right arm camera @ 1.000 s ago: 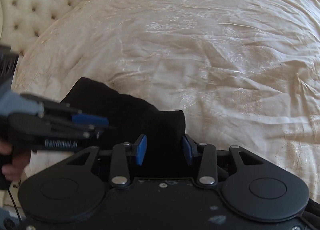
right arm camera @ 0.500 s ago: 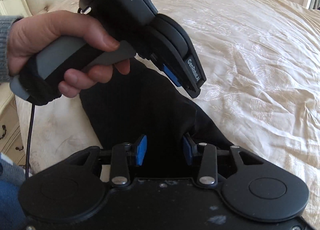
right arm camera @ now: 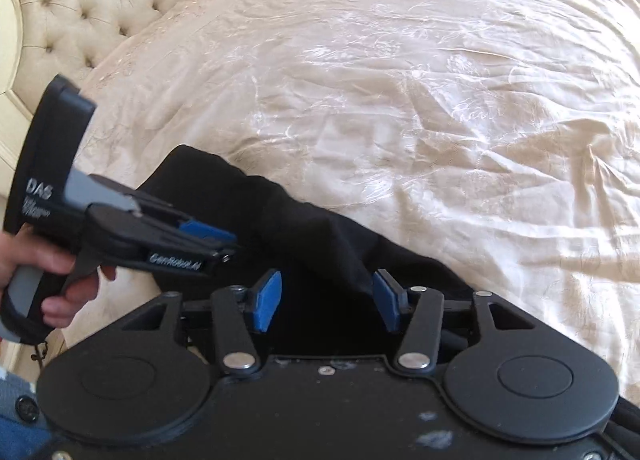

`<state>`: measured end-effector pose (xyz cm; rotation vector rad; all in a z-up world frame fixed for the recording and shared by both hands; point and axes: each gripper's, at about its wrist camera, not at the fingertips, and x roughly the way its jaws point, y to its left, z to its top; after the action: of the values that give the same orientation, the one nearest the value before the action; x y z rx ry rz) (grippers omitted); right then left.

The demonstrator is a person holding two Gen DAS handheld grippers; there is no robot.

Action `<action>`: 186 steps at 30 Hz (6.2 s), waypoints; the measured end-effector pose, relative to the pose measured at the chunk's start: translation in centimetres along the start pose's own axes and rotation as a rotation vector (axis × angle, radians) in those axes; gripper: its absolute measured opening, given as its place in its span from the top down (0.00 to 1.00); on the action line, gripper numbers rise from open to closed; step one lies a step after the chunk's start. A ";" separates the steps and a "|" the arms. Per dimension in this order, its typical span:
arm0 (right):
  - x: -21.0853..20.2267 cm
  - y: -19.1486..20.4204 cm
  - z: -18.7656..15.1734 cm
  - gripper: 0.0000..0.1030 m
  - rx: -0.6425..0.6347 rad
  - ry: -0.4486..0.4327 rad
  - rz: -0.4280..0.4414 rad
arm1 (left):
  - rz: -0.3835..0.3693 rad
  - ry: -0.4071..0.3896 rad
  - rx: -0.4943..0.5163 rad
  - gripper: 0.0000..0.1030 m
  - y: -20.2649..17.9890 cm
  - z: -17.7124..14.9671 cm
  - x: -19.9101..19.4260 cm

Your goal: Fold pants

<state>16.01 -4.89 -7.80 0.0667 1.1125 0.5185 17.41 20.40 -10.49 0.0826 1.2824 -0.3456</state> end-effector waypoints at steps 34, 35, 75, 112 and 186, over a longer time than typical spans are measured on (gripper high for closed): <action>4.9 -3.4 3.6 0.70 0.170 0.045 0.200 | 0.043 0.005 -0.020 0.72 1.2 -1.2 -0.3; 5.3 -3.5 3.7 0.71 0.185 0.050 0.202 | 0.047 0.001 -0.013 0.72 1.1 -1.3 -0.4; 0.1 2.2 -8.9 0.80 0.190 0.101 -0.126 | 0.010 -0.058 0.335 0.66 -3.8 -3.0 -1.3; -23.8 -26.8 -24.7 0.60 0.678 -0.215 -0.686 | 0.084 -0.099 -0.040 0.65 -18.4 -1.4 -0.3; -27.0 -31.7 -25.4 0.91 0.726 -0.171 -0.121 | 0.007 -0.042 0.340 0.61 -42.0 3.5 8.2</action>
<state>-3.59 -49.49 -6.38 0.6597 1.0808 -0.0213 10.07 -21.85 -11.78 0.3662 1.1711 -0.5545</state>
